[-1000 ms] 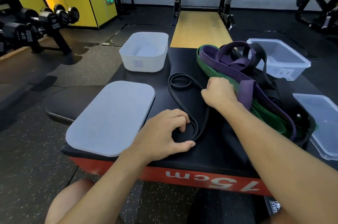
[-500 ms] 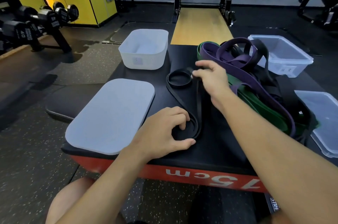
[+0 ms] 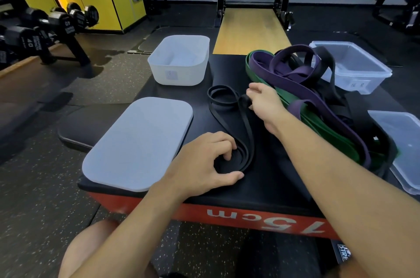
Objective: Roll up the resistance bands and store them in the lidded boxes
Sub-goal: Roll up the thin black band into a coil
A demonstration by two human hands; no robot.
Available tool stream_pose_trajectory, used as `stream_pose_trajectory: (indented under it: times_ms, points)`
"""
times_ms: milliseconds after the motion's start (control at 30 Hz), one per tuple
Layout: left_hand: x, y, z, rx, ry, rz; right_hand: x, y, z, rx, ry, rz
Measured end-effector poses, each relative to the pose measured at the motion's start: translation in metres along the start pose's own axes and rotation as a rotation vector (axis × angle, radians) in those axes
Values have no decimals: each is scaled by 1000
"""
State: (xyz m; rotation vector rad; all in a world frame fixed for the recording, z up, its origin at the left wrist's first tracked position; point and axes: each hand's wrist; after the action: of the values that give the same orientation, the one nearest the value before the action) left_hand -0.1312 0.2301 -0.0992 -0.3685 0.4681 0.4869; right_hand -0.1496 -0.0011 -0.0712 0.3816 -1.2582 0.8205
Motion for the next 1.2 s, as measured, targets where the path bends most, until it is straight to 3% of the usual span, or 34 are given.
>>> stream_pose_trajectory:
  times_ms: [133,233,367,567,700,933,1200]
  points:
    - [1,0,-1,-1,5,1,16,4,7,-165,162,22]
    - [1,-1,0,-3,-1,-4,21,14,12,-42,474,31]
    - [1,0,-1,-6,3,-11,19,32,12,-34,1014,221]
    - [1,-1,-1,-5,-1,-13,27,38,14,243,1115,70]
    - [2,-1,-1,-8,3,-16,25,38,12,227,967,99]
    - [1,-2,-1,-6,4,-18,16,15,3,172,380,180]
    - [0,-1,0,-7,3,-6,34,-9,4,93,162,247]
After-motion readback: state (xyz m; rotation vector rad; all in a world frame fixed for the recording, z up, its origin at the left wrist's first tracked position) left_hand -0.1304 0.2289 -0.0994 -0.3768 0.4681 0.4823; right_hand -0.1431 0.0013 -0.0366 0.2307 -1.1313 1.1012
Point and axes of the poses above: each hand's wrist, its own y-axis away from the middle knuckle, its own z-axis out of the back of the hand, x = y × z, and after that the axes turned 14 degrees about z, right-handed
